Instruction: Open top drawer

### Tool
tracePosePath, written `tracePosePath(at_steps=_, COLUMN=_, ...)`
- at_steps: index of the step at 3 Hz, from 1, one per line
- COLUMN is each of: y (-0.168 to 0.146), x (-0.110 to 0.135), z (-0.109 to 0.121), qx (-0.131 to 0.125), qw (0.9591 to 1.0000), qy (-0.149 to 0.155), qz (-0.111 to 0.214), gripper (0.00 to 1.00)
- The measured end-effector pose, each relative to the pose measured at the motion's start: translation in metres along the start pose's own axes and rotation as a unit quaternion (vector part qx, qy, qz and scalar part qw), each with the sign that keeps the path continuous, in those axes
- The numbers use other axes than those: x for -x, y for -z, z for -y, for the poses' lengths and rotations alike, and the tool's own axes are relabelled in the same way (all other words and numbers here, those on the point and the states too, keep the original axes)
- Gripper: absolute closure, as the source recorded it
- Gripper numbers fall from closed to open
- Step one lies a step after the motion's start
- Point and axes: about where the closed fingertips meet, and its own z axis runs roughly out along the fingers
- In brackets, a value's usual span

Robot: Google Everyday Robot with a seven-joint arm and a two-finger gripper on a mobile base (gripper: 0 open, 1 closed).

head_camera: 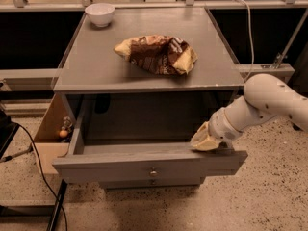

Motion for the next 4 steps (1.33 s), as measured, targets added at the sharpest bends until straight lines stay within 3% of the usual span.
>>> tracePosePath(at_steps=3, y=0.002, x=-0.002, z=-0.006, qx=-0.002, qw=1.0000, qy=0.001, qz=0.006, gripper=1.00)
tracePosePath(at_steps=4, y=0.003, x=-0.003, z=-0.021, qx=0.001, qw=0.9999, qy=0.004, qz=0.013, gripper=1.00)
